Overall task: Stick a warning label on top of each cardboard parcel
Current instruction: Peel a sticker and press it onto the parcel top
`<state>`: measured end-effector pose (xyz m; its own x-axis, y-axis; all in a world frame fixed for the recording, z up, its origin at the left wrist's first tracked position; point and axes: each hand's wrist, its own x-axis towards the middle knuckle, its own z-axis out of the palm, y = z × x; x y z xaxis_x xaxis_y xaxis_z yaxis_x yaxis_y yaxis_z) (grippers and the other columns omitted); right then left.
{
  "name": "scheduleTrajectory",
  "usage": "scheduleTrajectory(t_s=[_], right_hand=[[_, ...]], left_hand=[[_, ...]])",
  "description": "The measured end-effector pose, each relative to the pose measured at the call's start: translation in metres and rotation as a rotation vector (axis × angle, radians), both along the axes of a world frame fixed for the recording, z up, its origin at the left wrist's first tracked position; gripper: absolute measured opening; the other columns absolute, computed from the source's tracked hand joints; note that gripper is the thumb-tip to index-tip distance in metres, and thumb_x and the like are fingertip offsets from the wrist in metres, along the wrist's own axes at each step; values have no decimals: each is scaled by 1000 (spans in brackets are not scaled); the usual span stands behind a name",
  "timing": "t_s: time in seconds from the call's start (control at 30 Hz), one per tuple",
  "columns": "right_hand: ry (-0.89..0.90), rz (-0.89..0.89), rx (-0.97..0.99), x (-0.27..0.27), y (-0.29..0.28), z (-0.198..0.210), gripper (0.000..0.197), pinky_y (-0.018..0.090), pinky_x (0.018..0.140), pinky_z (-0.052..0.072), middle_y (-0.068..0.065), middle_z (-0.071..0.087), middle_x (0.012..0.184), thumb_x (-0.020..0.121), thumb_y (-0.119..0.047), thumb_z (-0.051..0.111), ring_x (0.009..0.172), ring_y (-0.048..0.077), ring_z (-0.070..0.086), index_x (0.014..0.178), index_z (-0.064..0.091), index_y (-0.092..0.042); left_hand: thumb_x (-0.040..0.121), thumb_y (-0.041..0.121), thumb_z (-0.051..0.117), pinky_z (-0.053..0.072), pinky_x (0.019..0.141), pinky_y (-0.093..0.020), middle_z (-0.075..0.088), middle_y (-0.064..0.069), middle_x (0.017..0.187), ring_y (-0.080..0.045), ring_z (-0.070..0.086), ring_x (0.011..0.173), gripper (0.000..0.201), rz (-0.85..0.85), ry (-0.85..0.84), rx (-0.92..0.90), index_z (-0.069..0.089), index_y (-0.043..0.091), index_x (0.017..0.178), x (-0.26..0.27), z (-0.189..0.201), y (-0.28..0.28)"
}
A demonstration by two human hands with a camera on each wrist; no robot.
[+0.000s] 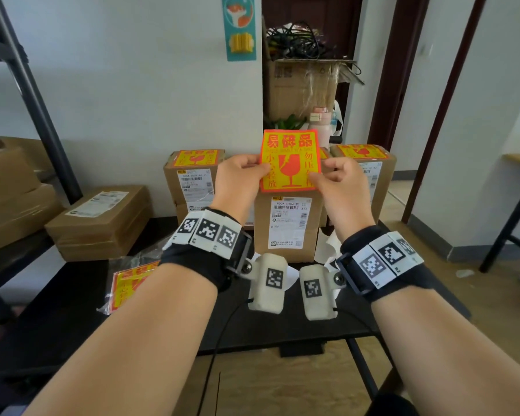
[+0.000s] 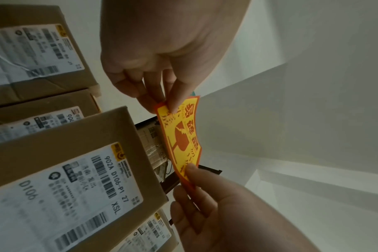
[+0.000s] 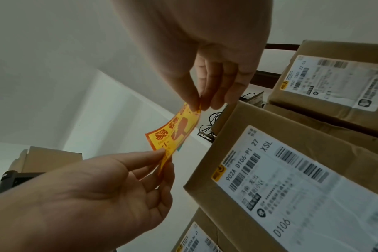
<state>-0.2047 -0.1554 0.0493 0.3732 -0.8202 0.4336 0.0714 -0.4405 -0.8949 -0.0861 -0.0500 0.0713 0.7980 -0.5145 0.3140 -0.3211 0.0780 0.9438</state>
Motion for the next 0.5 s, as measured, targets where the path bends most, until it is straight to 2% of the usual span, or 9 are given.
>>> scheduleTrajectory(t_s=[0.1, 0.17, 0.23, 0.33, 0.5], right_hand=[[4, -2, -10, 7, -9, 2, 30, 21, 75, 49, -3, 65, 101, 87, -23, 69, 92, 7, 64, 114, 56, -21], [-2, 9, -2, 12, -14, 5, 28, 24, 76, 52, -1, 67, 98, 86, -20, 70, 90, 10, 66, 110, 56, -21], [-13, 16, 10, 17, -20, 7, 27, 26, 76, 54, 0, 68, 96, 85, -17, 70, 88, 11, 67, 108, 57, -20], [2, 13, 9, 22, -29, 9, 29, 23, 71, 50, 0, 68, 96, 83, -16, 72, 88, 11, 66, 107, 58, -19], [94, -8, -25, 27, -38, 7, 31, 22, 64, 44, -2, 66, 99, 82, -20, 72, 90, 11, 64, 108, 56, -23]], left_hand=[[92, 14, 64, 53, 65, -13, 73, -3, 100, -9, 69, 86, 20, 13, 12, 20, 69, 9, 111, 8, 1, -9], [89, 15, 68, 57, 73, -22, 72, -3, 99, -13, 70, 88, 22, 44, -13, 38, 67, 9, 111, 14, 3, -15], [85, 16, 73, 58, 77, -31, 69, -2, 99, -14, 70, 84, 35, 91, -27, 63, 60, 10, 117, 22, 7, -22], [80, 20, 77, 58, 81, -38, 68, 0, 93, -17, 70, 83, 42, 136, -47, 111, 58, 11, 117, 32, 12, -31], [74, 31, 79, 56, 85, -41, 66, -2, 103, -21, 67, 93, 47, 182, -140, 211, 57, 16, 112, 33, 15, -41]])
